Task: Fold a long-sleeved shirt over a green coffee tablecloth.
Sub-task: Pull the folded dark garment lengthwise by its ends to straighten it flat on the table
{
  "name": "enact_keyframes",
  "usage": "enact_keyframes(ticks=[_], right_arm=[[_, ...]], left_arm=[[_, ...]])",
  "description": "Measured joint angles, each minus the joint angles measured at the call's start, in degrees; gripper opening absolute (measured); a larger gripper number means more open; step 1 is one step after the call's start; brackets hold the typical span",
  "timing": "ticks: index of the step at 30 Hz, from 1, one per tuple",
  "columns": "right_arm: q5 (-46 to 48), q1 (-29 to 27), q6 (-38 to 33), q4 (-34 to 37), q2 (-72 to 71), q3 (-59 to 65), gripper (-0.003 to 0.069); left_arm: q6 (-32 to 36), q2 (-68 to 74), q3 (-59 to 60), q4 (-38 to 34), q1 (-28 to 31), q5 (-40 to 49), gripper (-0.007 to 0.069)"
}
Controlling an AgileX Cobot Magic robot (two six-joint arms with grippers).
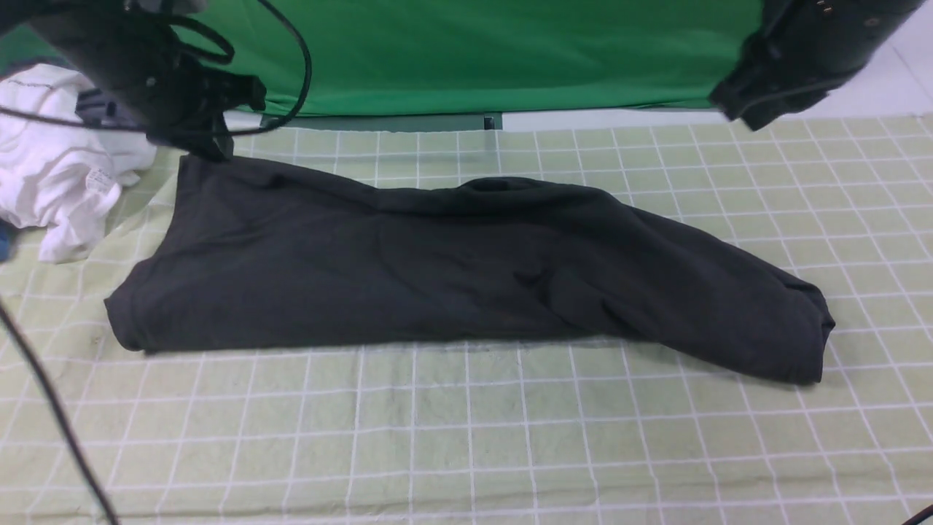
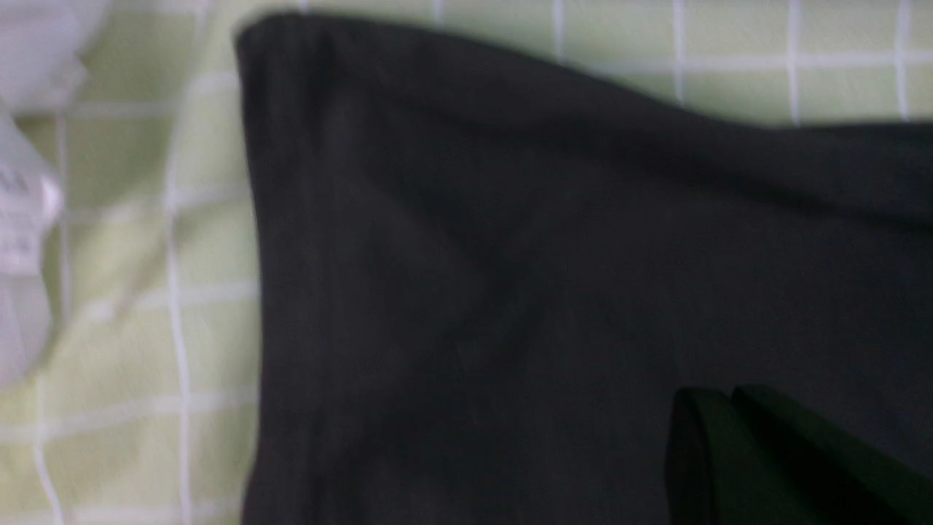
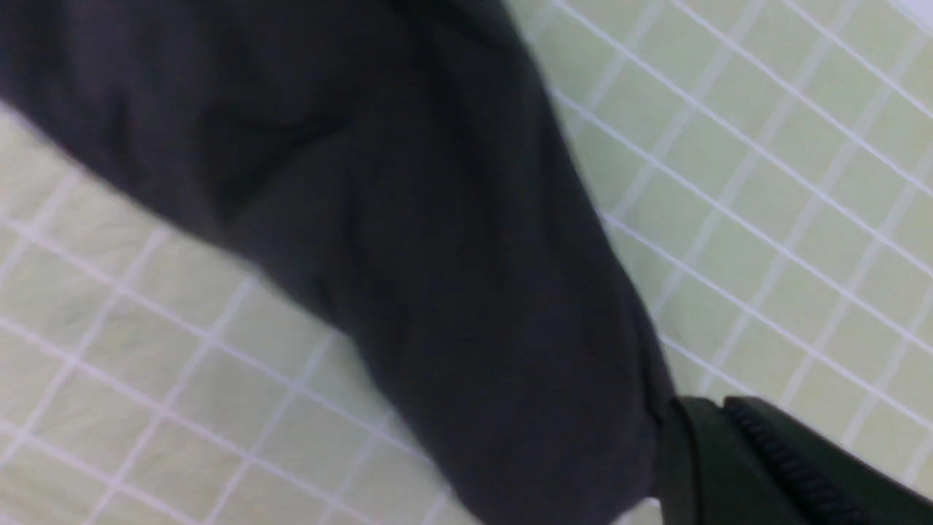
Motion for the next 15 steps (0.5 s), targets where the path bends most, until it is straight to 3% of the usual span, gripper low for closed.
enact_keyframes(ticks=[1,7,12,15], right_arm=[[0.0,-2.8,0.2,1.0,0.3,0.0,0.0048],[-0.1,-9.1,0.2,5.5,4.4,0.1,0.014],[-0.3,-10.6,0.2,7.4,9.7,2.7,0.0326],[-0.2,-10.8,0.3,7.7,12.9,4.5,0.0388]], left_arm=[[0.1,-4.1,6.9,-0.1,-0.5,-1.6,0.0013],[0.3,-9.4,22.3,-0.2,-1.7,-6.2,0.0013],[0.3,-7.0,29.3,0.6,-1.8,-10.9,0.0013],[0.3,-4.6,29.8,0.9,-1.8,-13.4,0.0013]])
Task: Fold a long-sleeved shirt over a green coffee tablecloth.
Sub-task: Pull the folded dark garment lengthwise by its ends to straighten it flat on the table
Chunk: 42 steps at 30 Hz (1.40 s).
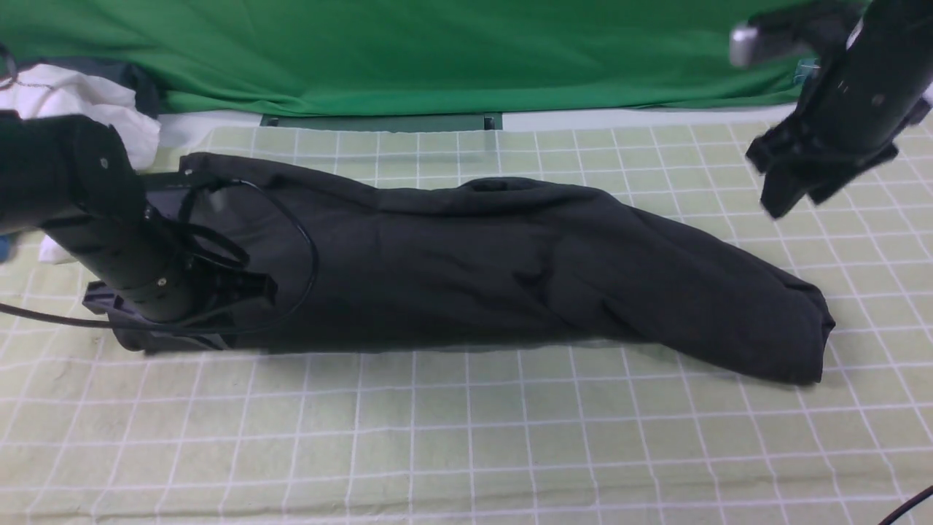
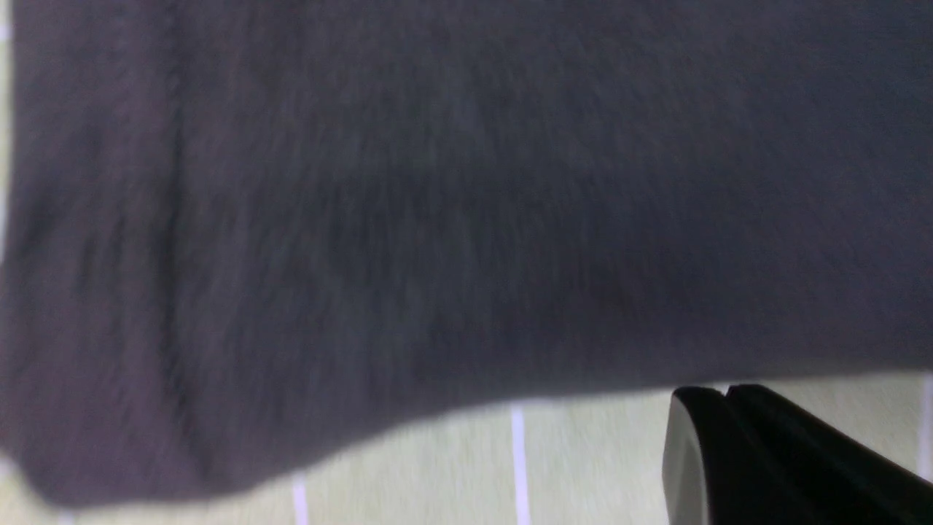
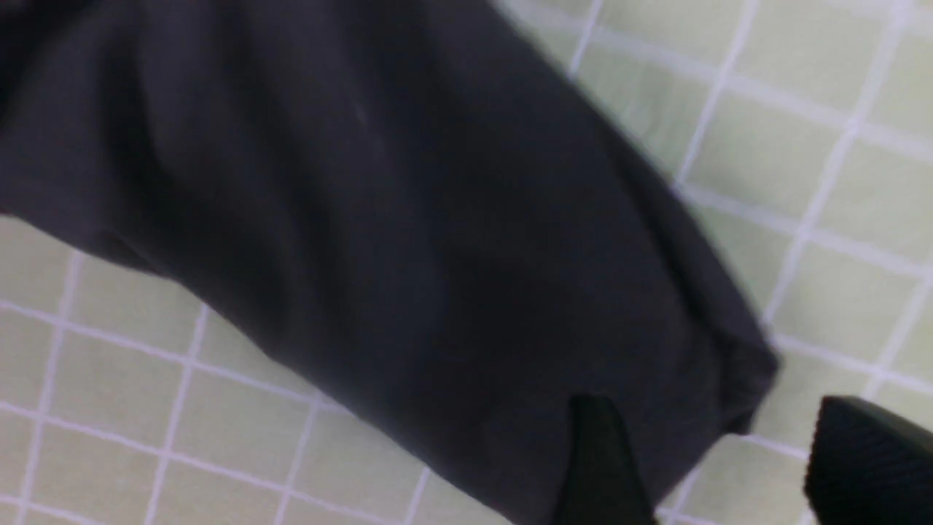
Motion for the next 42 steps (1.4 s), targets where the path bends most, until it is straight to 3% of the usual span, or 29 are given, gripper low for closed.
enact_keyframes(ticks=[5,16,19,22,25,31,38,41,42], right_arm=[[0.0,-1.7,1.0,-0.1,4.8,0.7,0.0424],[-0.1,-2.8,1.5,-0.1,10.5,0.9,0.0417],[-0.1,-2.8,1.4,0.1,11.9,0.9,0.0359],[-0.1,-2.9,-0.5,0.3,12.5,0.9,0.0144],[-0.1,-2.9,-1.8,-0.2,12.1,0.9,0.0047],[-0.3,-3.2,-3.2,-5.2,10.0,-0.3,0.0042],[-3.2,-4.6,-6.1,-6.3,9.9,-1.6,0.0042],[-4.2,-4.6,-6.3,-6.4,9.9,-1.6,0.005],[-5.9,-4.7,-6.3,-7.1,9.9,-1.8,0.0087]], left_arm=[[-0.1,2.5,0.0,1.1,0.0,-1.4,0.0013],[-0.2,3.4,0.0,1.7,0.0,-2.1,0.0013],[-0.2,3.4,0.0,1.7,0.0,-2.2,0.0013],[-0.2,3.4,0.0,1.7,0.0,-2.2,0.0013],[-0.2,3.4,0.0,1.7,0.0,-2.2,0.0013],[-0.2,3.4,0.0,1.7,0.0,-2.2,0.0013],[-0.2,3.4,0.0,1.5,0.0,-1.9,0.0013],[-0.2,3.4,0.0,1.5,0.0,-1.7,0.0013],[-0.2,3.4,0.0,1.5,0.0,-1.7,0.0013]])
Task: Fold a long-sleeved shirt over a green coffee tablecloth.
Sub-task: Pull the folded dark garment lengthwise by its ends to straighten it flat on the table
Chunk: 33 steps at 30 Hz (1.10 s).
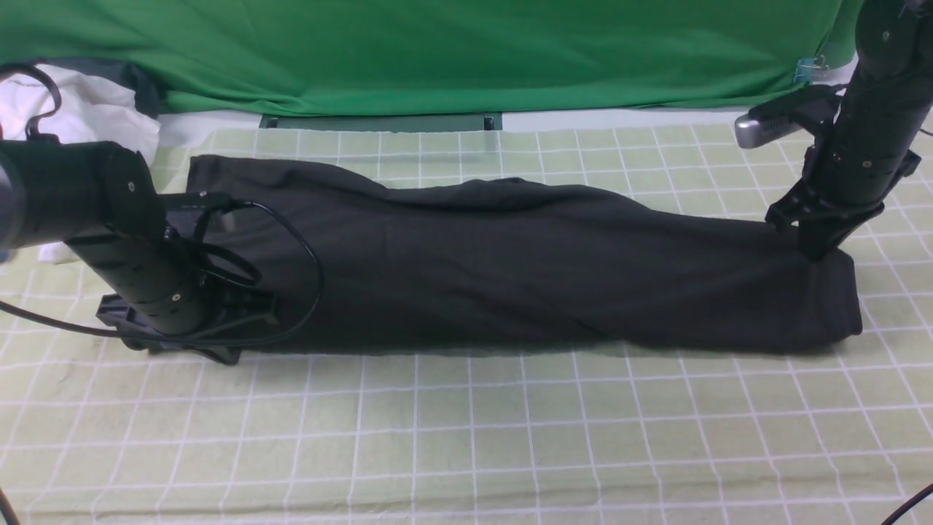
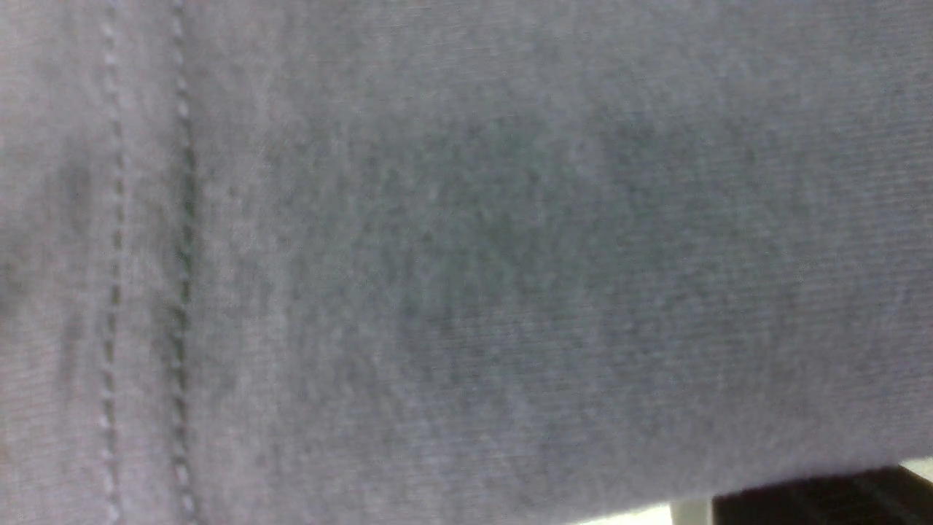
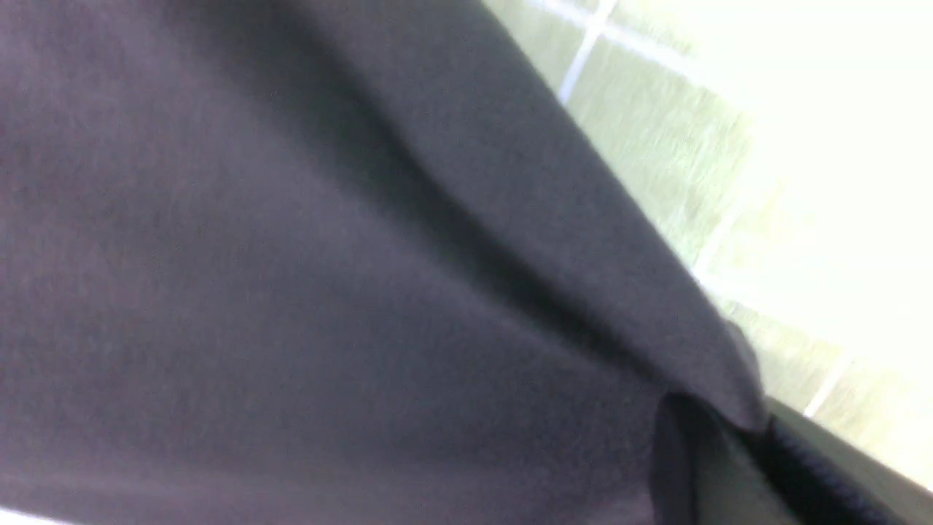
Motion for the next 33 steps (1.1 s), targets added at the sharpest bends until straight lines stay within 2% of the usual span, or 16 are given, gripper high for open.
enact_keyframes(ticks=[2,4,6,9,12,13,15,16,26,31,33], right_arm=[[-1.7,0.0,2.1,-4.9,0.0,-1.2,0.0183],[-1.3,-0.1,7.9,-12.5,0.1,-3.4,0.0294],[0.9,-0.3,13.2,-17.2,0.1,-6.2,0.0384],[4.3,-0.6,15.9,-17.2,-0.7,-10.0,0.0472],[5.1,-0.7,16.2,-9.3,-2.6,-10.4,0.0491],[5.2,-0.7,16.3,-8.5,-2.6,-10.4,0.0491],[5.5,-0.7,15.0,-0.6,-4.1,-10.1,0.0495],[5.5,-0.6,14.6,1.1,-4.7,-9.3,0.0496],[3.6,-3.2,14.1,3.1,-5.5,4.2,0.0507],[-1.3,-4.2,14.3,4.3,-3.3,6.4,0.0582],[-2.1,-4.2,14.3,5.1,-1.8,6.5,0.0591]], left_arm=[[0.0,-0.3,0.0,0.0,0.0,-0.1,0.0013],[0.0,-1.7,0.1,0.0,0.0,-0.3,0.0013],[0.0,-3.6,0.2,0.0,0.0,-0.4,0.0013],[0.0,-7.0,0.2,-0.1,0.0,-0.6,0.0013],[0.0,-10.2,0.2,-0.7,0.0,-0.2,0.0013],[0.0,-10.5,0.2,-0.7,0.0,-0.1,0.0013],[0.0,-14.7,0.2,-0.7,0.0,2.2,0.0013],[0.0,-16.6,0.2,-0.7,0.0,3.9,0.0013],[0.0,-32.7,0.2,-2.8,0.0,12.5,0.0013],[0.0,-40.2,0.2,-3.4,0.0,14.5,0.0013],[0.0,-41.9,0.2,-3.4,0.0,15.1,0.0013]])
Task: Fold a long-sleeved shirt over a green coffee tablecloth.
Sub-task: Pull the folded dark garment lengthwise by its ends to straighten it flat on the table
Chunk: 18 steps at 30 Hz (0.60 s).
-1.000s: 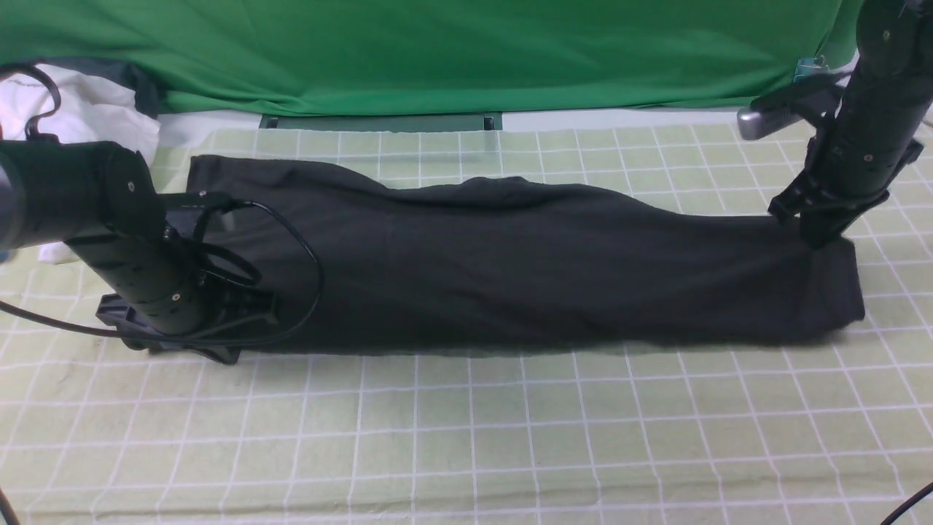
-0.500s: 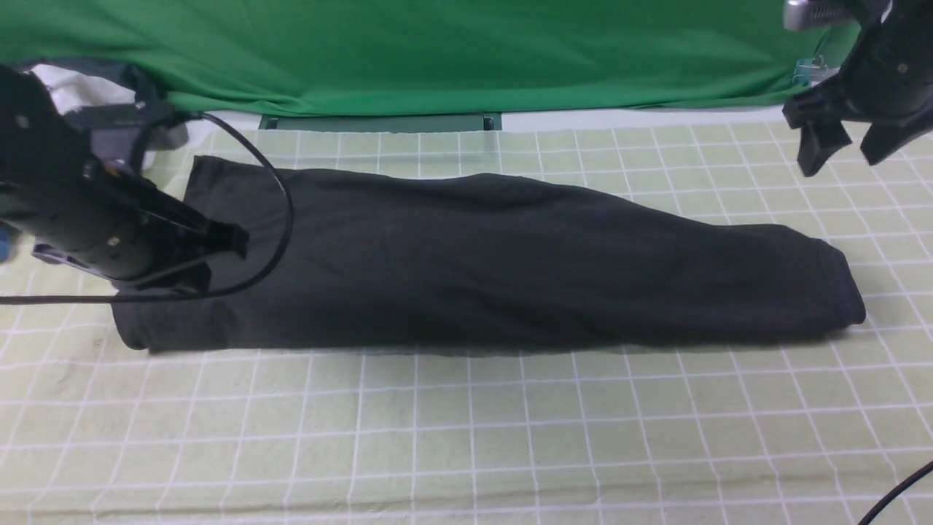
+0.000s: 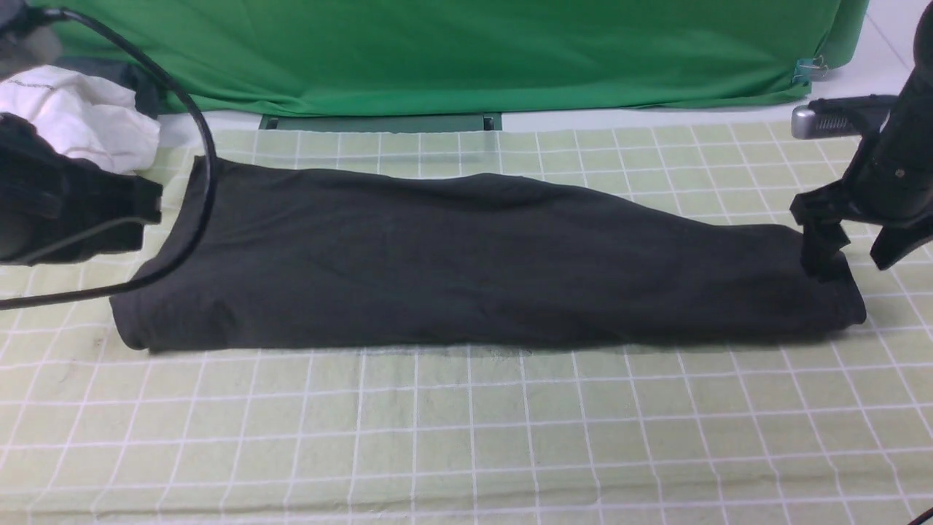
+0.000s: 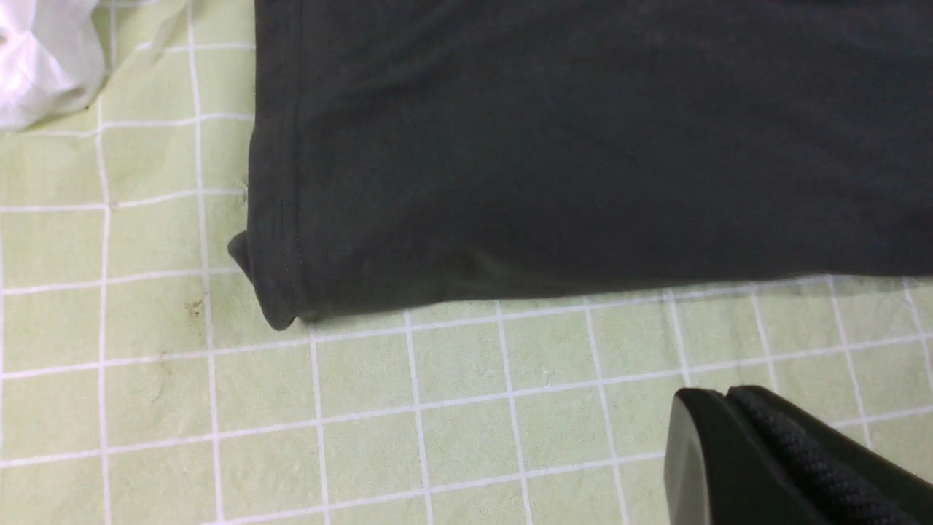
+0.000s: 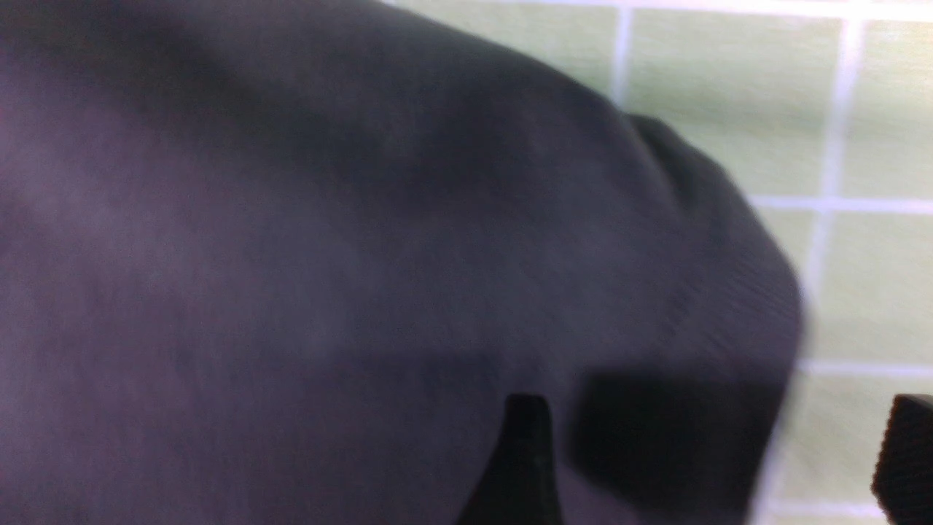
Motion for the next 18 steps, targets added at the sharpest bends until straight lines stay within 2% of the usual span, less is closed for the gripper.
enact_keyframes(ticks=[5,8,10,11,12,13,15,18], right_arm=[[-1.0,0.3,0.0,1.7,3.1,0.1,0.0573],[-1.1,0.6,0.0,2.0,4.2,0.2,0.0537],[-1.3,0.6,-0.7,2.5,4.3,0.2,0.0431],[-1.3,0.6,-0.9,2.6,4.3,0.2,0.0403],[-1.1,0.6,-2.2,3.0,4.3,0.2,0.0215],[-0.9,0.6,-2.5,3.3,4.3,0.2,0.0132],[-0.4,0.6,-3.3,3.5,4.3,0.1,0.0067],[0.7,0.3,-3.7,2.2,4.0,0.0,0.0053]], left_arm=[[0.0,-2.1,0.0,0.0,0.0,0.9,0.0013],[0.0,-2.3,0.0,0.0,0.0,1.5,0.0013],[0.0,-2.4,0.0,0.0,0.0,2.3,0.0013],[0.0,-2.4,0.0,0.0,0.0,2.4,0.0013],[0.0,-2.4,0.0,0.0,0.0,2.7,0.0013],[0.0,-2.4,0.0,0.0,0.0,2.7,0.0013],[0.0,-2.4,0.0,0.0,0.0,2.8,0.0013],[0.0,-2.4,0.0,0.0,0.0,3.0,0.0013]])
